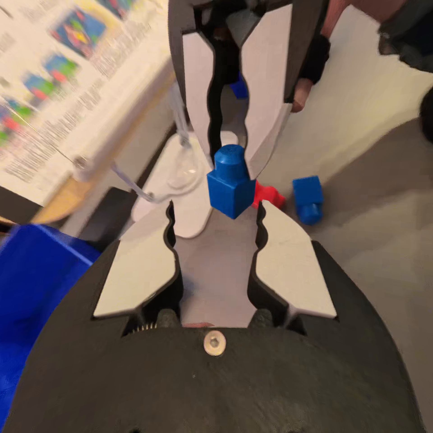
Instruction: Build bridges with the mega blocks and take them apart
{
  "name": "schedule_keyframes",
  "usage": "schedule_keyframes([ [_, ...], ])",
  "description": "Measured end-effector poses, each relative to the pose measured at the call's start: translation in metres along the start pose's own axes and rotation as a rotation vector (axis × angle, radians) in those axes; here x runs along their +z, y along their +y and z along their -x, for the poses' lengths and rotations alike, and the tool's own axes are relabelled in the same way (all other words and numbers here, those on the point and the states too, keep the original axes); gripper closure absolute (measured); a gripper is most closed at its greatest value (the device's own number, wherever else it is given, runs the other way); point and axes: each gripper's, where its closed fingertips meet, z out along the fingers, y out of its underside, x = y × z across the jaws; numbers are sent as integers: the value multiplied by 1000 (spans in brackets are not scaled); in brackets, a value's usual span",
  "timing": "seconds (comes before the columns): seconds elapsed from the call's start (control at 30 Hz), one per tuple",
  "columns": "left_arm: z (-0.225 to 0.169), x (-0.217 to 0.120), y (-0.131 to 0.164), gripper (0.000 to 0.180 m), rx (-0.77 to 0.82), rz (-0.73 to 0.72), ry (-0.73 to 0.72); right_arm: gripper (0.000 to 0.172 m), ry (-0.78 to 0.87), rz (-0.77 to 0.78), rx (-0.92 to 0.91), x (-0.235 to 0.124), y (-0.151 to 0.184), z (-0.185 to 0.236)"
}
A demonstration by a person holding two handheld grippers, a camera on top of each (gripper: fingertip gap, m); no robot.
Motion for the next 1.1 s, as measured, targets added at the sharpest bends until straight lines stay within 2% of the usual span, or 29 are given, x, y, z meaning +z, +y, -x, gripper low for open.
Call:
schedule_keyframes([
  [0.07, -14, -4, 17, 111, -56, 1, 95, 139, -26, 120, -61, 21, 14, 9],
  [0.3, -46, -11, 56, 117, -109, 79, 223, 138, -98, 366, -136, 69, 49, 25],
  [0.43, -54, -12, 58, 118, -125, 76, 254, 138, -115, 374, -130, 76, 51, 27],
  [0.53, -63, -13, 54, 119, -89, 82, 285, 133, -80, 362, -119, 72, 50, 20],
  [0.63, -86, -15, 35, 122, -37, 60, 341, 128, -65, 303, -96, 55, 44, 13],
  [0.7, -104, -7, 20, 122, -29, 37, 360, 125, -35, 268, -75, 40, 42, 5],
  [0.77, -117, 12, 14, 122, -25, 53, 323, 130, -14, 240, -55, 27, 42, -2],
  [0.87, -124, 46, 25, 126, -4, 145, 237, 135, 32, 218, -42, 10, 42, -10],
  [0.97, -132, 66, 33, 131, -57, 202, 258, 138, 54, 211, -49, 0, 41, -11],
  [1.0, -132, 71, 34, 128, -76, 212, 262, 138, 56, 211, -54, -1, 41, -10],
  [1.1, -122, 74, 34, 151, -76, 224, 221, 139, 55, 199, -70, -4, 38, -8],
])
